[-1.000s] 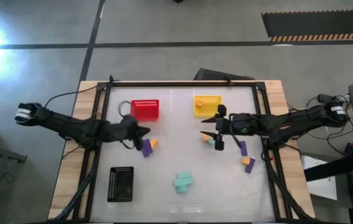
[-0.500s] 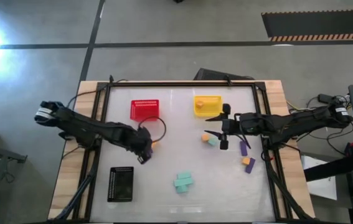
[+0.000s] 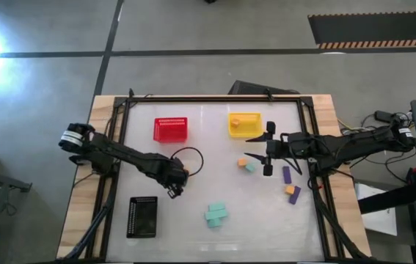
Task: Sort & place blocks by color
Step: Put the purple block into the black bin, then put the yellow block into the yellow bin
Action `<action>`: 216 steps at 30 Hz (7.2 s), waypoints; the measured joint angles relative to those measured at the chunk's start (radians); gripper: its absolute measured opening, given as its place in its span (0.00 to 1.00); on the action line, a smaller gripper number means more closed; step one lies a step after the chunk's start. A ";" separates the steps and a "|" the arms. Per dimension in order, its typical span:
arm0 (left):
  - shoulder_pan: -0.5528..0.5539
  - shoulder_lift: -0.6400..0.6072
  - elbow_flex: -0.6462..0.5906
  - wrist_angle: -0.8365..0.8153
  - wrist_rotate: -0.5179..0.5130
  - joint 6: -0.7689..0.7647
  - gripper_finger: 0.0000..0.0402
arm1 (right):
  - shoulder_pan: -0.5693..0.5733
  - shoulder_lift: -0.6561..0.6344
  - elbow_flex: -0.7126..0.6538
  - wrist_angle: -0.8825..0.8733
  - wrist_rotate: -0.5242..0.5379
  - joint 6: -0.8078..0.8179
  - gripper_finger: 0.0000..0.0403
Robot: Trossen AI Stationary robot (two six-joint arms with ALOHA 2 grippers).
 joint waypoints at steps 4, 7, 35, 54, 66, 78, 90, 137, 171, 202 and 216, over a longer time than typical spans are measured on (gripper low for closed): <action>0.006 0.008 -0.009 0.014 -0.017 -0.036 0.00 | 0.000 0.003 0.000 -0.001 0.000 0.000 0.50; 0.007 0.008 -0.020 0.020 -0.030 -0.039 0.00 | 0.000 0.003 0.000 0.000 0.000 0.000 0.50; 0.007 -0.108 -0.030 -0.177 -0.024 -0.087 0.00 | 0.000 0.002 -0.003 -0.001 0.000 0.003 0.50; 0.018 -0.137 -0.136 0.007 -0.029 -0.081 0.58 | 0.000 0.002 -0.004 -0.027 0.000 0.013 0.50; 0.019 -0.104 -0.197 0.066 -0.106 -0.089 0.52 | 0.000 0.002 -0.004 -0.027 0.000 0.013 0.50; 0.019 -0.099 -0.215 0.076 -0.106 -0.089 0.22 | 0.000 0.002 -0.004 -0.028 0.000 0.013 0.50; 0.019 -0.122 -0.146 -0.024 -0.118 -0.089 0.22 | 0.000 0.002 -0.004 -0.028 0.000 0.021 0.50; -0.583 0.007 0.259 -0.318 0.226 -1.344 0.37 | 0.000 0.002 -0.036 -0.052 0.000 0.081 0.50; -0.191 -0.003 0.275 -0.309 -0.075 -0.480 0.41 | 0.000 0.002 -0.035 -0.045 0.000 0.093 0.50; 0.105 0.008 0.011 0.142 -0.141 -0.035 0.41 | 0.000 0.003 -0.035 -0.045 0.002 0.092 0.50; 0.105 0.008 -0.054 0.212 -0.151 -0.059 0.41 | 0.000 0.003 -0.035 -0.045 0.002 0.099 0.50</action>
